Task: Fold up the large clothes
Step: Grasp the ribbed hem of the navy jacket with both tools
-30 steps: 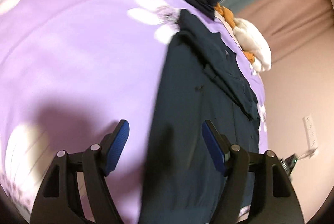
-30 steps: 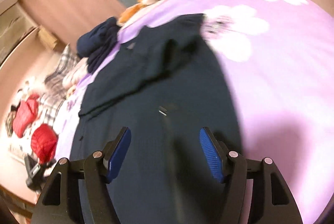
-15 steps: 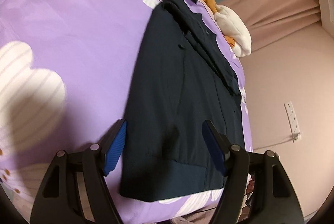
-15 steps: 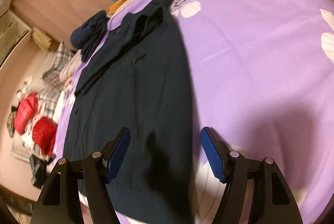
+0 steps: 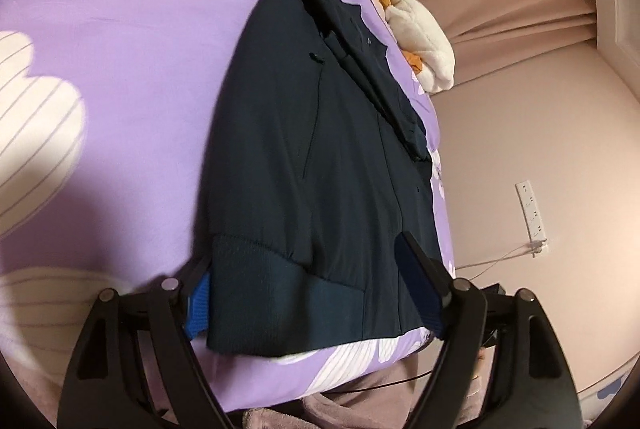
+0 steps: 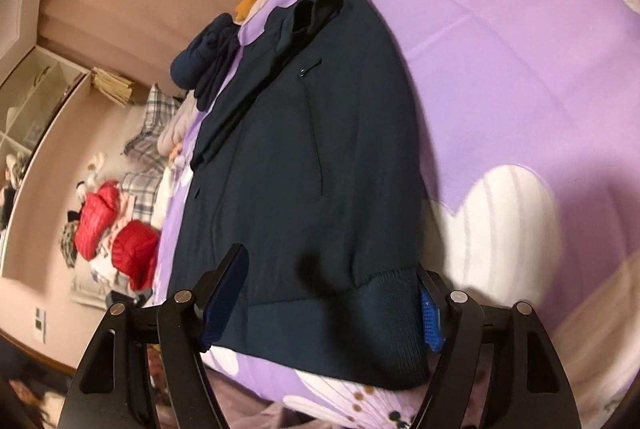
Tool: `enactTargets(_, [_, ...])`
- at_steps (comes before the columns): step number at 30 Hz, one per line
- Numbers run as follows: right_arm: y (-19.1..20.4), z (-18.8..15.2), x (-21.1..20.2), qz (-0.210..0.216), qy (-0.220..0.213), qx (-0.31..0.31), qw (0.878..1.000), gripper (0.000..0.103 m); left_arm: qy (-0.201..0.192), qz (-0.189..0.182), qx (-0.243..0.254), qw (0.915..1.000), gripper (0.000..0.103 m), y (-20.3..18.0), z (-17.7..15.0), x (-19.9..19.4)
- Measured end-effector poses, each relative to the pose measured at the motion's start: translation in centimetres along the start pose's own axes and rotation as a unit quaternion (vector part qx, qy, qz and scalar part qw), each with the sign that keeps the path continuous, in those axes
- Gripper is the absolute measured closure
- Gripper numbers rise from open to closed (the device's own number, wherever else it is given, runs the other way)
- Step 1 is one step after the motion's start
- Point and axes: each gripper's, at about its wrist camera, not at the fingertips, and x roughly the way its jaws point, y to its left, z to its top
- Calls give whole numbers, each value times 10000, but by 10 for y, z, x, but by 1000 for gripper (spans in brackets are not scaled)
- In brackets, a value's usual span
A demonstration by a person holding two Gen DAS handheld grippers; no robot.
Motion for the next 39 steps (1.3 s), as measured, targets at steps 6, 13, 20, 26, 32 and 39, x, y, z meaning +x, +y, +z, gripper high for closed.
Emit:
enactTargets(6, [14, 5, 23, 130, 83, -120, 9998, 27, 158, -46, 88, 9998, 24, -11, 9, 21])
enactTargets(13, [22, -1, 26, 53, 28, -247, 9997, 26, 173, 277, 377, 9988, 24, -32, 9, 42])
enactTargets(20, [16, -9, 15, 169, 118, -240, 9995, 26, 92, 774, 713, 9944, 39, -35, -2, 43])
enactTargets(26, [18, -16, 13, 150, 56, -212, 9996, 27, -4, 1105, 914, 9897, 50, -35, -5, 45])
enactTargets(32, [27, -17, 18, -41, -28, -282, 9996, 27, -190, 1442, 1082, 9834, 58, -37, -11, 46])
enactTargets(39, [34, -20, 23, -411, -206, -558, 9974, 41, -264, 1684, 1146, 9787, 66, -38, -12, 47])
